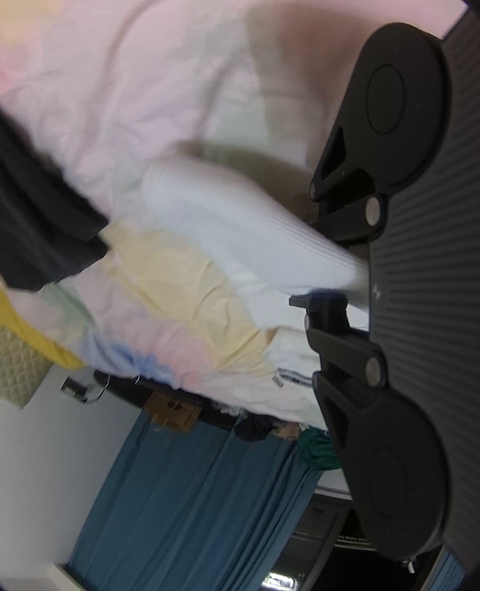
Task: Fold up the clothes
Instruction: 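Grasp a sweatpants cuff with the left tool while the right tool grasps the other cuff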
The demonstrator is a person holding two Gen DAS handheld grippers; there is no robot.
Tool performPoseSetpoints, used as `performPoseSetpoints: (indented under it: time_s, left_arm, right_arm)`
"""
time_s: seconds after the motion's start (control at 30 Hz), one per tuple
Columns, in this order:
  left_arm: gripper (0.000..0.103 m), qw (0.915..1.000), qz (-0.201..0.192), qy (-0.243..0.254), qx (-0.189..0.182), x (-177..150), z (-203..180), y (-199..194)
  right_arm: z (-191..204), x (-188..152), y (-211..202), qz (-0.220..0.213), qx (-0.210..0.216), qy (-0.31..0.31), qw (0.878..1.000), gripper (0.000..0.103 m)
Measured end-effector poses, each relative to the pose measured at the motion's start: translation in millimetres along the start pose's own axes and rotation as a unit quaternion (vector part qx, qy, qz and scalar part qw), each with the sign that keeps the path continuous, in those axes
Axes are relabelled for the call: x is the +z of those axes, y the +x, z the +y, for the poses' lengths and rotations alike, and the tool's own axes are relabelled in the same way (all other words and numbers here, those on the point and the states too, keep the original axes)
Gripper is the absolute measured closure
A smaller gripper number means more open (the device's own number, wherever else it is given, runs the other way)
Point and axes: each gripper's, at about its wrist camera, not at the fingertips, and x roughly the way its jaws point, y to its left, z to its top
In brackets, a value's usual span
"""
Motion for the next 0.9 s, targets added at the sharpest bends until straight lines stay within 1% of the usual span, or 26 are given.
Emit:
performPoseSetpoints:
  time_s: [0.07,0.13,0.23,0.33,0.4,0.43,0.5,0.6,0.73,0.77,0.83,0.9]
  left_arm:
    - [0.091,0.9998,-0.011,0.016,-0.009,-1.0,-6.9,-5.4]
    - [0.091,0.9996,-0.018,0.018,-0.016,-0.9,-10.5,-5.4]
    - [0.091,0.9996,-0.015,0.017,-0.014,-1.2,-10.2,-9.1]
    - [0.091,0.9998,-0.010,0.018,-0.009,-1.1,-8.4,-13.7]
    - [0.091,0.9997,-0.009,0.019,-0.011,-5.3,2.0,-32.5]
    - [0.091,0.9997,-0.010,0.019,-0.013,-4.2,1.8,-33.5]
    - [0.091,0.9995,-0.014,0.021,-0.017,-1.5,-0.9,-34.0]
    - [0.091,0.9992,-0.021,0.009,-0.032,5.4,-14.4,-31.5]
    - [0.091,0.9979,-0.033,0.035,-0.043,20.9,-51.8,-14.7]
    - [0.091,0.9975,-0.033,0.040,-0.048,26.8,-62.2,-7.5]
    - [0.091,0.9970,-0.034,0.048,-0.050,41.8,-83.8,14.0]
    - [0.091,0.9967,-0.035,0.051,-0.052,57.8,-103.7,39.0]
  right_arm:
    - [8.5,1.1,-9.0,-0.019,0.009,-0.023,1.000,0.093]
    - [16.6,0.6,-14.6,-0.030,0.014,-0.046,0.998,0.093]
    - [19.9,0.3,-14.6,-0.027,0.011,-0.059,0.998,0.093]
    - [13.3,0.9,-8.6,-0.012,-0.002,-0.044,0.999,0.093]
    - [7.6,2.2,-4.3,-0.004,-0.010,-0.032,0.999,0.093]
    - [4.7,2.9,-2.7,0.000,-0.013,-0.026,1.000,0.093]
    - [0.1,5.4,-2.8,0.006,-0.007,-0.005,1.000,0.093]
    - [-1.9,8.2,-5.4,0.015,0.008,0.020,1.000,0.093]
    - [18.2,9.5,0.9,0.014,0.014,0.028,0.999,0.093]
    - [28.2,9.3,3.9,0.013,0.018,0.022,1.000,0.093]
    - [55.3,8.8,16.1,0.008,0.025,-0.009,1.000,0.093]
    - [86.8,7.0,36.9,0.006,0.033,-0.036,0.999,0.093]
